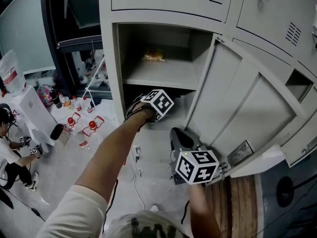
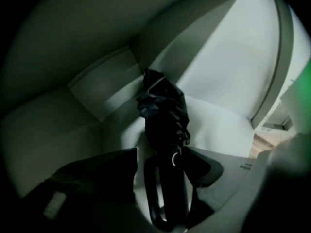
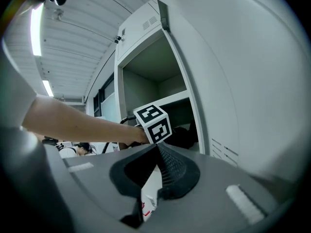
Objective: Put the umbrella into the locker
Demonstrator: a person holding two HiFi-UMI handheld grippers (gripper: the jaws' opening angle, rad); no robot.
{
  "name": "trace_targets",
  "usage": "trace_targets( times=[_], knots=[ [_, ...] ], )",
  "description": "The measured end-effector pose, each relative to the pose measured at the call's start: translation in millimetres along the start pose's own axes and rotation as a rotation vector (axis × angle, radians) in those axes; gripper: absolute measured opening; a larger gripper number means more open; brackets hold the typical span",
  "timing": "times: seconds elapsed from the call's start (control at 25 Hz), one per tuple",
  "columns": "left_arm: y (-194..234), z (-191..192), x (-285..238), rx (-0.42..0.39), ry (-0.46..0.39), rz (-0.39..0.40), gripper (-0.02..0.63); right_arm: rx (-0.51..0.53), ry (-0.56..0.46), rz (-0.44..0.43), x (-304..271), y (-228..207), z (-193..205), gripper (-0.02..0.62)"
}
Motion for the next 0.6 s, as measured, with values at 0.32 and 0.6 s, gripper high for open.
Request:
trace_targets(
  times=[0.32,0.6],
  knots=[
    [1,4,42,0.082,-0.169,0.007,0.301,0.016,-0.02,0.064,12,8,-9,-0.012],
    [6,15,112,0.206,-0.388,0.087,0.276,0.034,-0.038,0.117,33,17,-19,-0.012]
  ],
)
Point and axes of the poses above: the fingertips, and each gripper's own axes: x backward along the fingers, y to its left, z out of its underside, the point moved 8 cm from there along x, backward along the fingers, and after that the axes turned 13 degrees about -z, right-handed, at the moved point
